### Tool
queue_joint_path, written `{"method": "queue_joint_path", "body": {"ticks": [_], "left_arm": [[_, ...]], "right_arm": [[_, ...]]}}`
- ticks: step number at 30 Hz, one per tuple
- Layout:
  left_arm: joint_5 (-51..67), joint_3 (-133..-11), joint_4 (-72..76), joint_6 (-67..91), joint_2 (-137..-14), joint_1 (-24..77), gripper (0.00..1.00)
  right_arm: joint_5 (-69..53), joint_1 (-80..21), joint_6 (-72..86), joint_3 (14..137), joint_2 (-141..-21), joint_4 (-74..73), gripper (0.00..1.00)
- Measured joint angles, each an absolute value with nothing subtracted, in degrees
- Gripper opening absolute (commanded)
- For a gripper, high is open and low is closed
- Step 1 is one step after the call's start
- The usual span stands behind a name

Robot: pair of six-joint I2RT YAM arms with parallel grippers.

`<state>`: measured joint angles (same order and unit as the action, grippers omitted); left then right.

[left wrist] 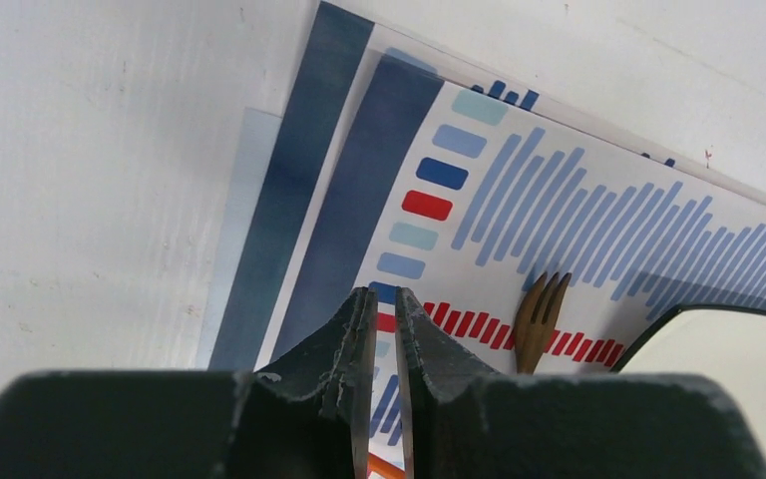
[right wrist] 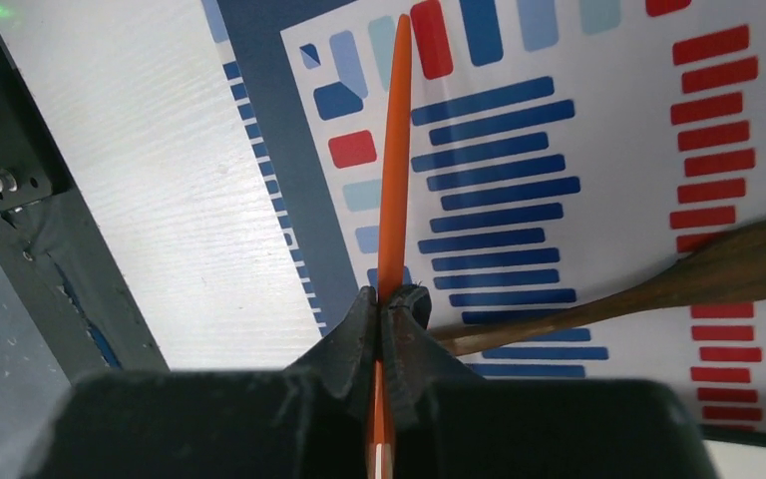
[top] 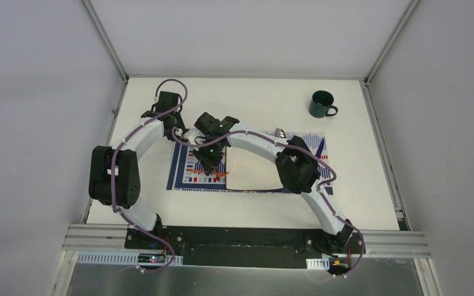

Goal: Set the dinner table for one person

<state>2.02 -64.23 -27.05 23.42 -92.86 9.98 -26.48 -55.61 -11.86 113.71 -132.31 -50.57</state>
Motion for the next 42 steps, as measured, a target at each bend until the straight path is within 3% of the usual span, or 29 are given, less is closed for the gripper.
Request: {"method": "queue_joint_path", "body": {"ticks": [20,42], "left_arm": [[4.7,-64.4,-26.1,25.8,-98.5,8.2,0.12],[4.9,-64.3,-26.2,26.9,-96.2,8.3,0.11]], "right_arm": [[-38.4,-53.3,-29.4,139.3,-147.0,-68.4,0.0],[-45.9,-52.4,-33.1,138.3,-147.3,-65.8,0.0]]}}
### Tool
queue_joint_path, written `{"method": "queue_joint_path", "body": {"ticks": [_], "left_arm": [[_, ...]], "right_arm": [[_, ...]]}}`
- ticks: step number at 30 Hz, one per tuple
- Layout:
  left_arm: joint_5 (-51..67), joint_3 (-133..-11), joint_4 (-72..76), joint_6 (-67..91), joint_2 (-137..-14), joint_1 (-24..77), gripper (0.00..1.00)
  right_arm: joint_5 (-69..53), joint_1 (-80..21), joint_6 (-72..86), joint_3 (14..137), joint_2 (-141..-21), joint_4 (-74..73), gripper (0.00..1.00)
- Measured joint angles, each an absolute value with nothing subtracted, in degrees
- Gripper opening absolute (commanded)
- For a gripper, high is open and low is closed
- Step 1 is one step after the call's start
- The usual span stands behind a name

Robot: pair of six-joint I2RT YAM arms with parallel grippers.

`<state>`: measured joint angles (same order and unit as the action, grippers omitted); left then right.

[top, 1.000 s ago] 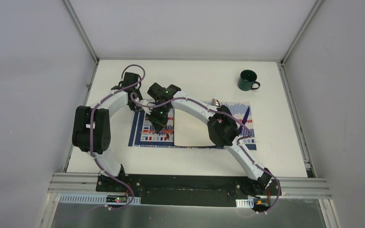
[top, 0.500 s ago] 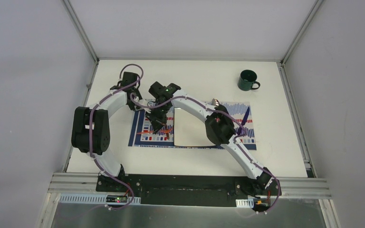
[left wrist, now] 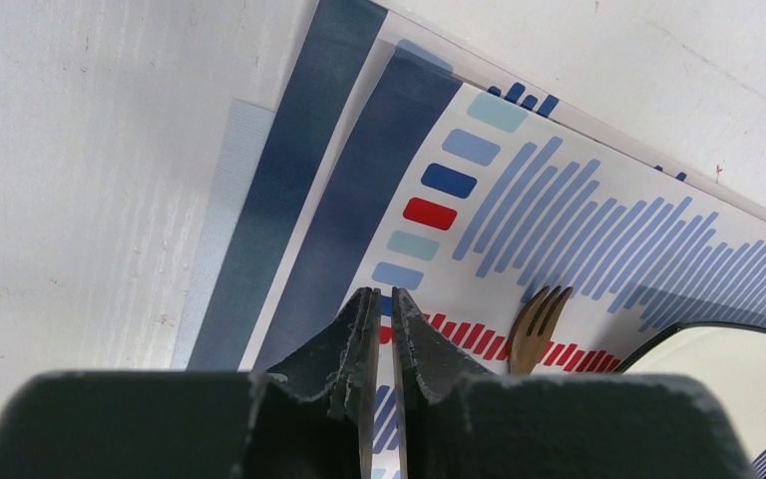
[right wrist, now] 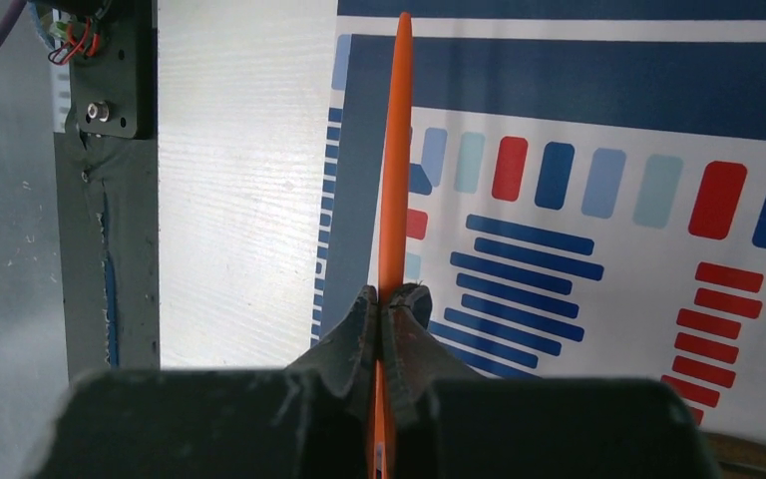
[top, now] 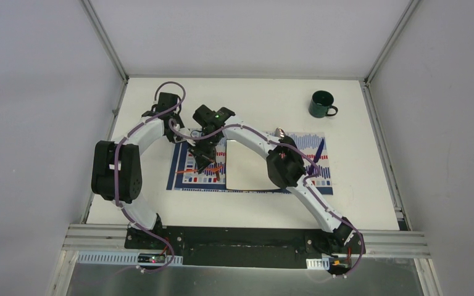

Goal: Set the dinner table for one person

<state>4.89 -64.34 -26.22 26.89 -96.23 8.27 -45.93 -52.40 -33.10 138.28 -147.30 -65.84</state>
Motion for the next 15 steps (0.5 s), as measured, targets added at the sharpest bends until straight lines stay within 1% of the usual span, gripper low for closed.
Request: {"method": "queue_joint_path", "body": {"ticks": [1,3,4,8,9,10,11,14,15], "left_arm": [[4.9,-64.3,-26.2,26.9,-96.2,8.3,0.11],[4.9,-64.3,-26.2,26.9,-96.2,8.3,0.12],[4.9,-64.3,-26.2,26.9,-96.2,8.3,0.13],[4.8,-64.4,-26.1,26.8,-96.2,8.2,0.16],[4.8,-64.4,-26.1,26.8,-96.2,8.2,0.17],[4.8,-64.4,-26.2,26.8,-96.2,8.2,0.17],[4.7,-64.4,-26.3,26.8,-96.2,8.2,0.16],[4.6,-64.4,-26.7,26.8,-96.1,8.2,0.14],[4.6,-64.4,-26.6,26.8,-96.1,8.2,0.14]], "right_arm": [[-45.9,-52.4,-33.4,138.5,-147.4,-65.9,0.0],[-46.0,-52.4,-33.8,139.3,-147.9,-66.3,0.21],[-46.1,-52.4,-34.0,139.9,-148.2,-66.5,0.26],[-46.5,-52.4,-34.0,139.7,-148.7,-65.4,0.33],[-46.7,-52.4,-33.8,138.9,-148.6,-64.2,0.43],[-46.9,-52.4,-33.5,138.0,-148.6,-62.8,0.56],[-47.1,-52.3,-33.1,136.9,-148.6,-61.5,0.6],[-47.4,-52.2,-31.6,134.3,-148.6,-57.6,0.64],[-47.5,-52.2,-31.2,133.6,-148.4,-56.3,0.8]]}}
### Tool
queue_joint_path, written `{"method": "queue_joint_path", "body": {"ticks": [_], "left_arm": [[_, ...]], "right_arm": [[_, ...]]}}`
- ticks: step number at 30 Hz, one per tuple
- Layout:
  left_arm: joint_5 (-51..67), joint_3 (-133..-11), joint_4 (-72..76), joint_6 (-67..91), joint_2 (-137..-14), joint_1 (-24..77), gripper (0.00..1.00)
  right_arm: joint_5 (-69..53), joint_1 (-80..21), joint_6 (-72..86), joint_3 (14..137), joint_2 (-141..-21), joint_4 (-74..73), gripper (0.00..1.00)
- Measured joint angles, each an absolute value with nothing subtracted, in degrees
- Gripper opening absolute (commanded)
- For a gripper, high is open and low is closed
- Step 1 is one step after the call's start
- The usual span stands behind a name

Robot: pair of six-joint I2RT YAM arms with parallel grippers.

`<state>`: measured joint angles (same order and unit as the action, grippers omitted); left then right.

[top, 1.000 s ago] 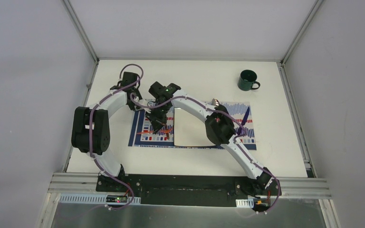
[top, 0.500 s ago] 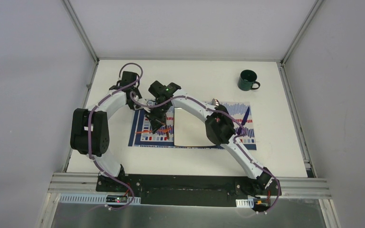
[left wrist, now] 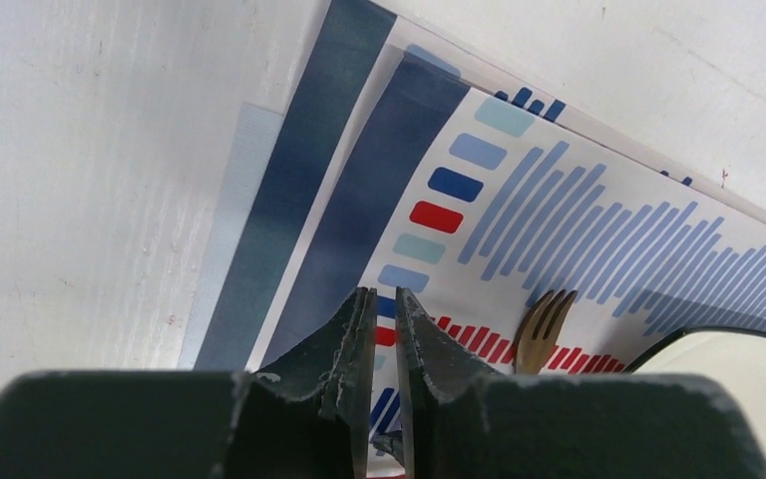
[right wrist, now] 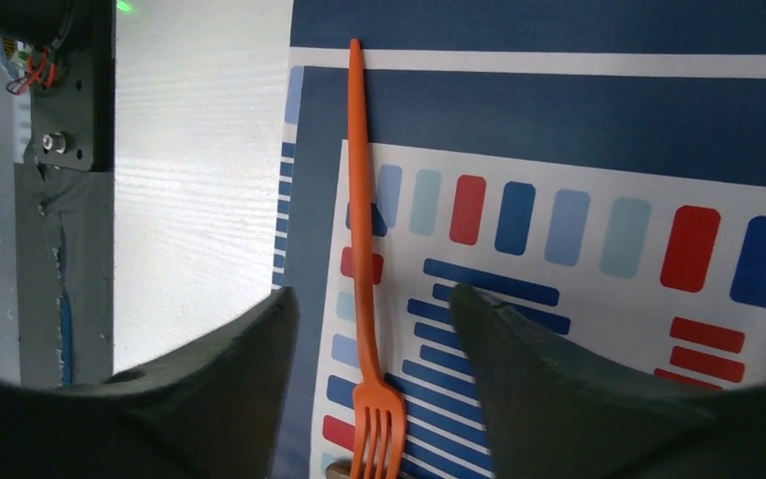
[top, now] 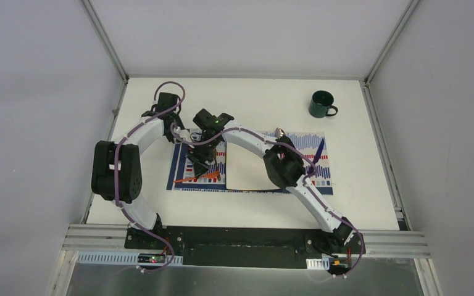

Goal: Set the dinner table for one person

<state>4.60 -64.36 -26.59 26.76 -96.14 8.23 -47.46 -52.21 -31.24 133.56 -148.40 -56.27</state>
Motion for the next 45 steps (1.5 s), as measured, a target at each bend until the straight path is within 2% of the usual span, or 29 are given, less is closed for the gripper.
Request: {"method": "queue_joint_path", "body": {"ticks": [1,4,10,15,18,23,27,33,38,45], "left_arm": [[4.7,-64.4,-26.5,26.6,-96.1,8.2,0.14],[5.5,-64.4,-27.4,25.4,-94.3,8.5,0.2],[5.7,-65.0,-32.4,22.3,-81.3,13.9,0.22],[6.2,-74.5,-44.1,18.3,-73.7,19.4,0.22],[5.3,-81.5,-55.1,14.5,-72.8,22.8,0.22],[-4.3,-88.0,-73.7,11.1,-76.6,29.9,0.24],[-12.1,-88.2,-78.5,8.8,-80.5,30.7,0.25],[-11.5,-86.6,-73.6,-0.6,-86.8,30.5,0.2],[-1.3,-85.5,-61.7,-8.5,-93.0,30.7,0.29],[12.0,-83.1,-53.9,-12.9,-96.3,31.2,0.32]], "right_arm": [[-47.3,-52.2,-30.5,132.7,-147.9,-55.2,0.83],[-46.6,-52.3,-28.4,126.8,-143.7,-51.3,0.85],[-43.4,-51.9,-21.6,100.2,-119.9,-37.3,0.86],[-37.0,-50.2,-14.5,90.1,-103.0,-26.7,0.86],[-33.2,-48.9,-11.1,84.3,-95.1,-22.7,0.86],[-30.3,-49.0,-6.3,77.8,-89.5,-19.0,0.86],[-27.8,-49.2,-3.9,72.3,-87.9,-17.9,0.86],[-23.0,-49.1,0.7,63.7,-81.4,-19.2,0.86],[-20.4,-49.1,7.9,58.8,-70.8,-19.8,0.87],[-17.5,-49.1,10.5,58.7,-61.5,-22.4,0.89]]}}
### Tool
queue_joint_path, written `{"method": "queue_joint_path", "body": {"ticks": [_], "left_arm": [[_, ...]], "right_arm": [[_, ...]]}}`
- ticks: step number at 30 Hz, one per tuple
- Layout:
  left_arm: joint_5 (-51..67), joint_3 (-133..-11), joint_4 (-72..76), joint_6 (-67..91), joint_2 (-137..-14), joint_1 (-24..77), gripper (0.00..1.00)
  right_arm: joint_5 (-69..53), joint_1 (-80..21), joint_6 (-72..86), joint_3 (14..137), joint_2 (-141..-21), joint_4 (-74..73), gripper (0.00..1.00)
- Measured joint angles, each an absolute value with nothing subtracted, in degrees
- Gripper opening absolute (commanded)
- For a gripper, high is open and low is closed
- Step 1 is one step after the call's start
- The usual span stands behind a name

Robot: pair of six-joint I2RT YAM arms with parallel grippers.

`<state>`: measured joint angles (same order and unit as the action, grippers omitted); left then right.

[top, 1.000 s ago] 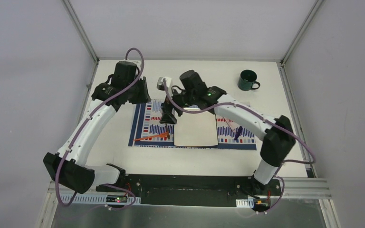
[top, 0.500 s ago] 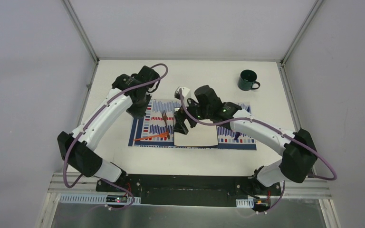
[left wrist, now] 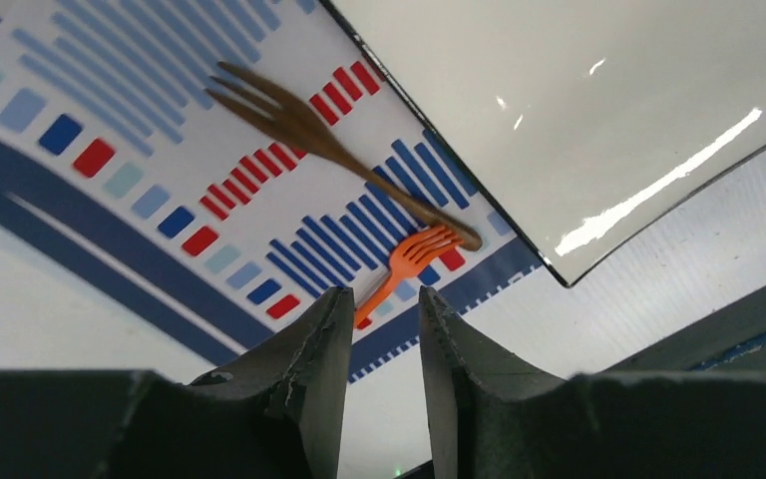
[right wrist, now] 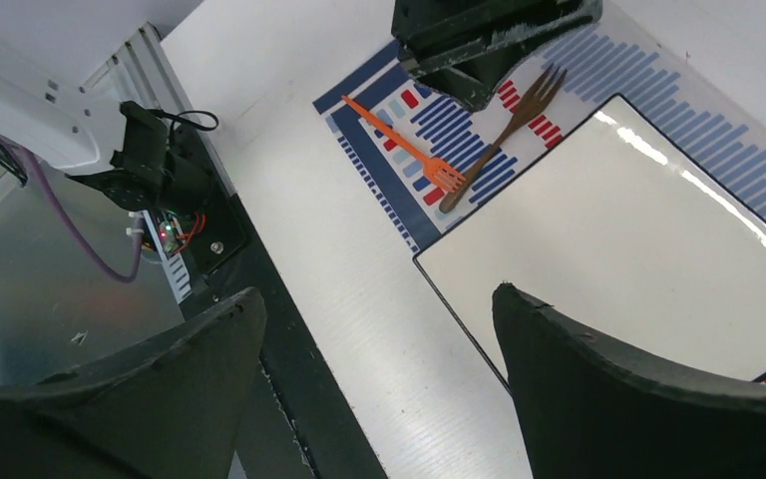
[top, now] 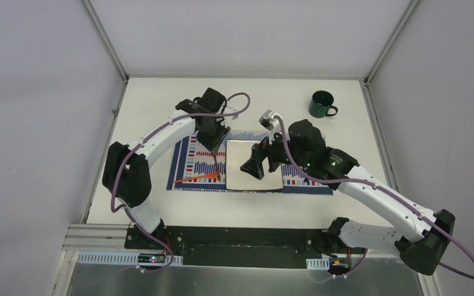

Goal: Set the dinner table for one person

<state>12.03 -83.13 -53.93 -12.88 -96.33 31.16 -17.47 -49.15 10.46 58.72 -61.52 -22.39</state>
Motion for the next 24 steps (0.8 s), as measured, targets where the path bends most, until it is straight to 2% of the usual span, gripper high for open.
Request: {"method": "queue_joint_path", "body": {"ticks": [6,11,18,24], "left_arm": [[12.0,-74.8,-50.0,-8.9,-99.1,37.4,0.29],[5.4,-70.2,-49.5,-3.1,-99.1,42.5,0.29],[-1.7,-68.4,-47.9,1.6,-95.5,41.6,0.29],[-3.4,-68.4,-47.6,0.6,-96.3,40.5,0.29]], "right_arm": [[-12.8,-48.9,11.3,58.7,-68.4,-23.8,0.89],[-11.9,-47.2,13.1,58.2,-77.9,-22.1,0.88],[-14.4,-46.6,15.5,58.2,-86.4,-16.3,0.89],[-15.7,-46.3,17.3,58.2,-88.2,-14.2,0.89]]}}
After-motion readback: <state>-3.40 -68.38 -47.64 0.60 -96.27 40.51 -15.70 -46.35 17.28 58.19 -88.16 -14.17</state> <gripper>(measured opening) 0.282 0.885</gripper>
